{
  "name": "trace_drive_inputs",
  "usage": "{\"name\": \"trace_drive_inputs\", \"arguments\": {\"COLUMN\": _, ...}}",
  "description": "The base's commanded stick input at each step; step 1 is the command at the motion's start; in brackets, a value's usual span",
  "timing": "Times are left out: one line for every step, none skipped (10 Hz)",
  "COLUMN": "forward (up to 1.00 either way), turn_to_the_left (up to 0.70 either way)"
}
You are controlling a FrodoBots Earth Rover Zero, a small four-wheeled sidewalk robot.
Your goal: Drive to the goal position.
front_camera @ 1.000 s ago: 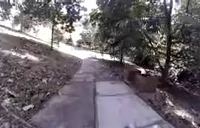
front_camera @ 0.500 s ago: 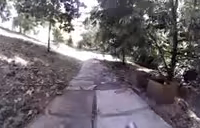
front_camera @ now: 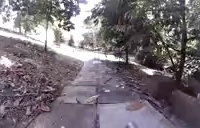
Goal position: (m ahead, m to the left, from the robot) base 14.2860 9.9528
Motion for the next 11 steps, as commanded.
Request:
{"name": "trace_drive_inputs", "arguments": {"forward": 1.00, "turn_to_the_left": 0.00}}
{"name": "trace_drive_inputs", "arguments": {"forward": 1.00, "turn_to_the_left": 0.00}}
{"name": "trace_drive_inputs", "arguments": {"forward": 1.00, "turn_to_the_left": 0.00}}
{"name": "trace_drive_inputs", "arguments": {"forward": 1.00, "turn_to_the_left": 0.00}}
{"name": "trace_drive_inputs", "arguments": {"forward": 1.00, "turn_to_the_left": 0.00}}
{"name": "trace_drive_inputs", "arguments": {"forward": 1.00, "turn_to_the_left": 0.00}}
{"name": "trace_drive_inputs", "arguments": {"forward": 1.00, "turn_to_the_left": 0.00}}
{"name": "trace_drive_inputs", "arguments": {"forward": 1.00, "turn_to_the_left": 0.00}}
{"name": "trace_drive_inputs", "arguments": {"forward": 1.00, "turn_to_the_left": 0.00}}
{"name": "trace_drive_inputs", "arguments": {"forward": 1.00, "turn_to_the_left": 0.00}}
{"name": "trace_drive_inputs", "arguments": {"forward": 1.00, "turn_to_the_left": 0.00}}
